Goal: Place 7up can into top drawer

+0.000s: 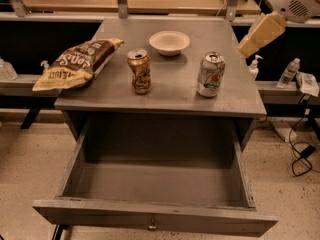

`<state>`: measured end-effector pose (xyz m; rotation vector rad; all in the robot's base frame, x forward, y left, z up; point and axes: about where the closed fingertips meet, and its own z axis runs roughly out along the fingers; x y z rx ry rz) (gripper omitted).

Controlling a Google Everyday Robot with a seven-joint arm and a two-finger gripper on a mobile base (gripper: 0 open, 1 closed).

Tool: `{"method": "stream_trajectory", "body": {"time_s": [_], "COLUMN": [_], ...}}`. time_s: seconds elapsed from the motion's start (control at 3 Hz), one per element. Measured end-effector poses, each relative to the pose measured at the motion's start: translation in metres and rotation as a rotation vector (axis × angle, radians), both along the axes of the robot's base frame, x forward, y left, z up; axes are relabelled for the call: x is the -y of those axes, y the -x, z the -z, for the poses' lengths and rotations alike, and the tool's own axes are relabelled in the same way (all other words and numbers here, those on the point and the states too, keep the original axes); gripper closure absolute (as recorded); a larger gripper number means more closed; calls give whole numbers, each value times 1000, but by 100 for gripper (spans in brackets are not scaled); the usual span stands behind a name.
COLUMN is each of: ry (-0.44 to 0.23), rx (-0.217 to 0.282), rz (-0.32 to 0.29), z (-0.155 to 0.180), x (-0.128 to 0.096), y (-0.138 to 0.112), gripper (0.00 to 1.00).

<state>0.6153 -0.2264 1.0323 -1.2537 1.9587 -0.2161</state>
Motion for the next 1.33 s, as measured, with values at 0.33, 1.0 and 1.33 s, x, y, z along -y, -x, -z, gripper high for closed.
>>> {"method": "stream_trajectory", "body": {"time_s": [0.33,1.0,1.33], "ry": [-59,-221,-243], "rx": [-40,-163,-181], "rz": [-66,-296,-331], "z": [16,82,104], "x": [-13,-63,-76], "y": [0,4,1], "gripper": [0,0,0]}}
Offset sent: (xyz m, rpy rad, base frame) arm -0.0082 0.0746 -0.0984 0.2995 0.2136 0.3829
